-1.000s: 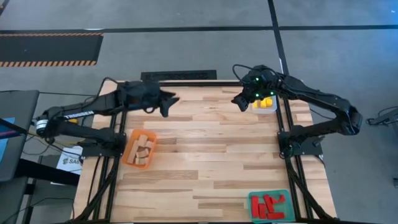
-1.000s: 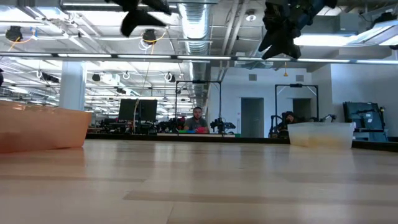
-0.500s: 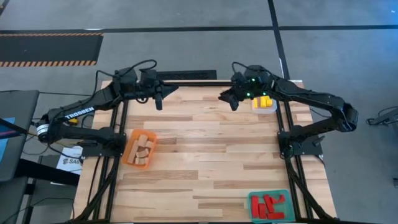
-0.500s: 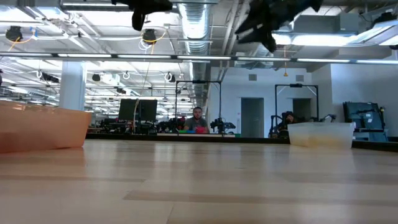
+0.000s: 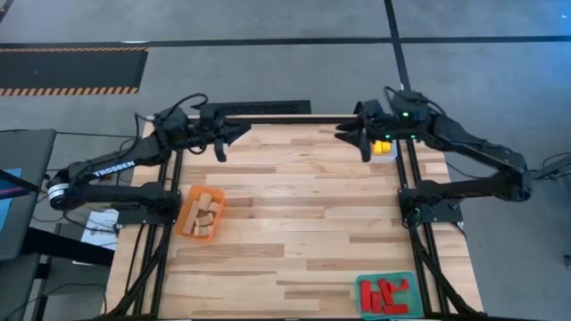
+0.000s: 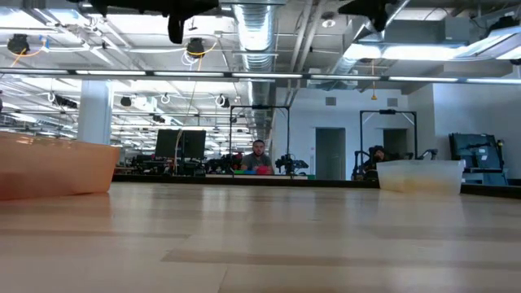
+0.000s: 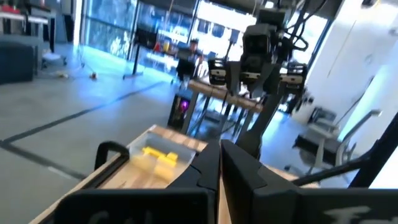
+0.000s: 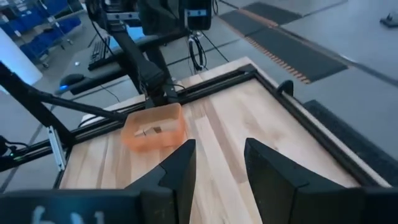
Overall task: Sort & place blocks by color
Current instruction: Return to Home Position
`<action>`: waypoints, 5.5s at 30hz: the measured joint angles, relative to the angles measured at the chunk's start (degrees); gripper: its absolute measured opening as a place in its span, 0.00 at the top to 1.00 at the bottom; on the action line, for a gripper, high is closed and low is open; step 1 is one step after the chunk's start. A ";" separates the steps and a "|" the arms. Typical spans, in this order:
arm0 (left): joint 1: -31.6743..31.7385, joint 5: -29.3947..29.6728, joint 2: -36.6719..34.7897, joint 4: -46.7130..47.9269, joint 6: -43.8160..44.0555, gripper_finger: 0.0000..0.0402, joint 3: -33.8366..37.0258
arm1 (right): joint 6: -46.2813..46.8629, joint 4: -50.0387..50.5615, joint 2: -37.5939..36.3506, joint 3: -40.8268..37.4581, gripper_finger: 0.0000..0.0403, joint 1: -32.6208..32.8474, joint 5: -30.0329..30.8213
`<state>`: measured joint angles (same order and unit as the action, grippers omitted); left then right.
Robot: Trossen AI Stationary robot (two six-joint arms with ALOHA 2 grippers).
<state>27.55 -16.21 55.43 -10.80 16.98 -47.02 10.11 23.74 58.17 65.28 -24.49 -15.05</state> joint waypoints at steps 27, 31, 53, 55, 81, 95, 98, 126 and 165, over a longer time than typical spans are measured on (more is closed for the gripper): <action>0.08 4.83 -14.92 -24.54 10.81 1.00 24.41 | 6.40 -19.93 -23.61 -28.32 0.60 -0.02 1.88; 1.03 4.73 -18.75 -24.48 10.85 1.00 25.51 | 6.56 -19.78 -26.98 -30.33 0.60 -0.02 1.88; 2.67 4.81 -27.90 -10.78 10.55 1.00 26.73 | 13.81 -25.32 -44.33 -44.28 0.60 -1.09 5.07; 2.67 5.99 -30.28 -8.71 9.91 1.00 26.72 | 14.55 -25.66 -46.31 -45.36 0.60 -1.14 5.09; 2.67 8.70 -35.01 -19.36 16.61 1.00 40.94 | 17.00 -25.77 -58.07 -54.71 0.61 -1.11 8.03; 2.71 11.17 -49.16 -3.83 16.27 1.00 41.72 | 14.10 -21.11 -58.05 -54.90 0.79 -1.10 7.41; 2.71 10.92 -50.72 -2.89 16.00 1.00 41.72 | 13.86 -21.02 -58.02 -55.75 0.83 -1.11 7.46; 2.71 8.18 -54.99 -3.77 14.13 1.00 46.31 | 11.97 -18.78 -58.02 -56.19 0.97 -1.09 7.43; 2.71 13.90 -55.20 13.92 -0.89 1.00 44.46 | 1.80 -24.11 -58.05 -61.83 0.98 -1.09 7.59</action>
<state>30.26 -2.31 0.23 3.11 16.10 -2.57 11.91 -0.37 0.12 3.45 -25.58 -7.46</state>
